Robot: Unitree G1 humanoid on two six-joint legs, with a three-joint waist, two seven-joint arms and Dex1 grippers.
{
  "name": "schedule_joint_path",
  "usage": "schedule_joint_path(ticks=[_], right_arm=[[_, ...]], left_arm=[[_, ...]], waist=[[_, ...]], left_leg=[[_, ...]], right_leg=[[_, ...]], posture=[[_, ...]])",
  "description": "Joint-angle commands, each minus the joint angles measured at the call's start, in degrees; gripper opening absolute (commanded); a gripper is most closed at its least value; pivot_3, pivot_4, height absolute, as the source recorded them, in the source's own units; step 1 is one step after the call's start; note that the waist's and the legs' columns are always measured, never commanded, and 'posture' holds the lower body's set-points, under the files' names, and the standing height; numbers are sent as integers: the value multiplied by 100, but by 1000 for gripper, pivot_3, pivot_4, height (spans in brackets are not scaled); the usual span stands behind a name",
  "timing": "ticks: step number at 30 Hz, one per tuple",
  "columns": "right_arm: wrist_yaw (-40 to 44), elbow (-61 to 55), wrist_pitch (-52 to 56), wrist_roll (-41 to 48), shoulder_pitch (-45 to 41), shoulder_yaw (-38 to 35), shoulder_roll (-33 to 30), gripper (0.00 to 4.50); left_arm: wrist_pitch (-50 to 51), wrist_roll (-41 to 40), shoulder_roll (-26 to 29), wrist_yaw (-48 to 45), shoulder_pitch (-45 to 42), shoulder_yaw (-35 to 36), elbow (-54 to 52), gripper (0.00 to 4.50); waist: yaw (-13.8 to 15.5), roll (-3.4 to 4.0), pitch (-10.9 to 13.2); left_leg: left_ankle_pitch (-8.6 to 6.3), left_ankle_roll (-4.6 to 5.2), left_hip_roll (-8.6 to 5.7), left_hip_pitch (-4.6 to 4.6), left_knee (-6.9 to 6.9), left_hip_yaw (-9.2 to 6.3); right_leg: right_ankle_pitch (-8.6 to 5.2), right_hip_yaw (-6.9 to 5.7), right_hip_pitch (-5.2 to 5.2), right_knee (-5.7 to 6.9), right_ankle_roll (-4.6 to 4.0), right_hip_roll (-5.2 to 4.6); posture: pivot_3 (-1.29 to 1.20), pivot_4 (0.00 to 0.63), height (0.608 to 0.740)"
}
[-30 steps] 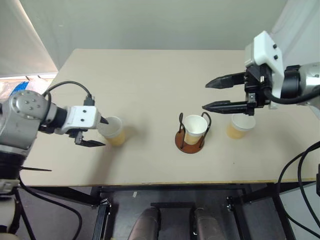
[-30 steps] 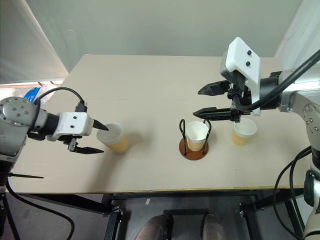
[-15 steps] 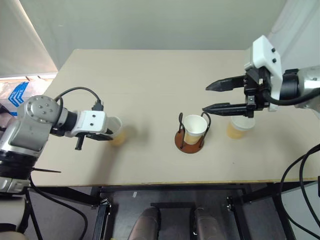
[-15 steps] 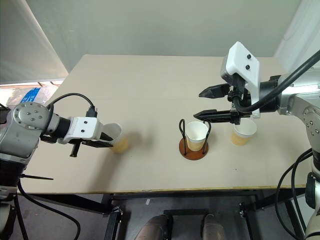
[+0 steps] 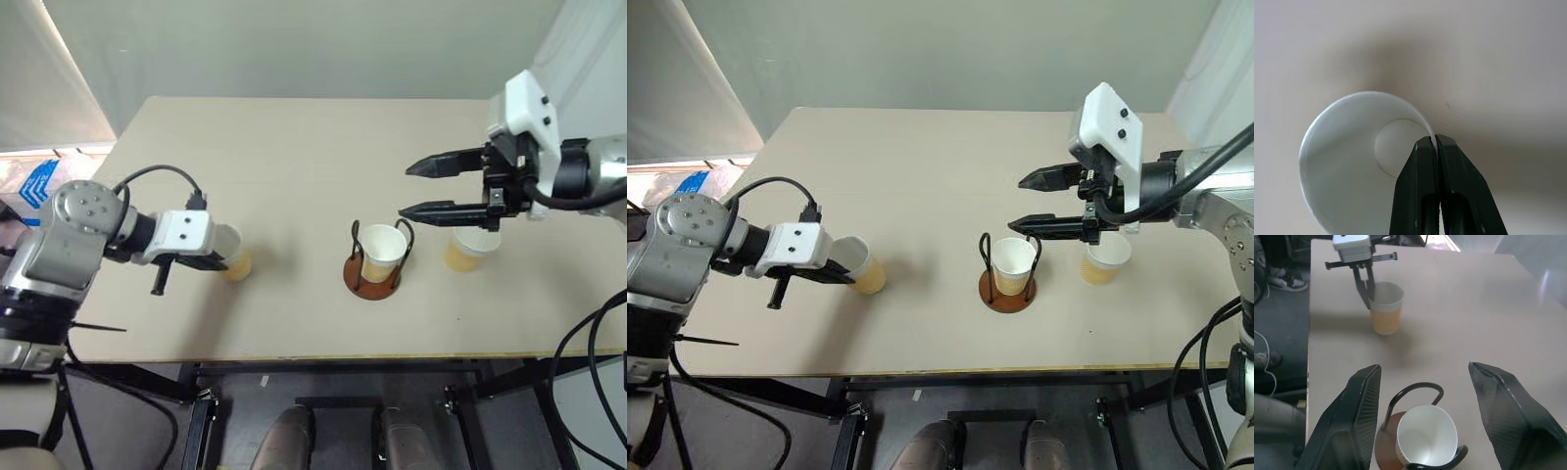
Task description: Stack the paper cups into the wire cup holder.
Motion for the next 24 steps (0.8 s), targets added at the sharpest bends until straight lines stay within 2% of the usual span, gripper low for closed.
schedule_joint_path(ticks=[1, 8, 13, 16, 24], right_arm=[[73, -59, -313, 61, 155, -312, -153, 3027], [228, -251, -141, 423, 694, -666, -555, 3027], [435, -539, -5, 824, 1046, -1033, -1083, 3027], [353, -654, 121, 1106, 1042, -1191, -1227, 3027], [31, -1048, 345, 1669, 1202, -1576, -1459, 3027]], left_arm=[[627, -612, -165, -220, -469, 194, -516, 54], [1261, -1307, -669, -398, -1541, -73, -828, 54], [1156, -1706, -905, -401, -2241, -458, -608, 54], [1011, -1958, -993, -401, -2551, -684, -501, 54], [429, -2157, -1700, -401, -3212, -1288, 149, 54]], waist=[[-3, 0, 0], [6, -2, 0], [24, -2, 1], [-5, -2, 1], [17, -2, 1]], left_leg=[[0, 1, -2, 0, 1, 1], [1, 1, -1, 0, 3, 5], [-5, 14, -8, 0, 13, 7], [-12, 21, -10, 2, 19, 13], [-32, 41, -17, -6, 53, 11]], right_leg=[[0, 0, 1, 0, 0, -2], [-3, -1, 5, 1, 22, -4], [-16, 5, 22, -4, 55, -12], [-20, 9, 24, -6, 78, -14], [-39, 15, 43, -9, 119, -15]], posture=[[0, 150, 740], [0, 150, 740], [0, 150, 740], [0, 150, 740], [0, 150, 740]])
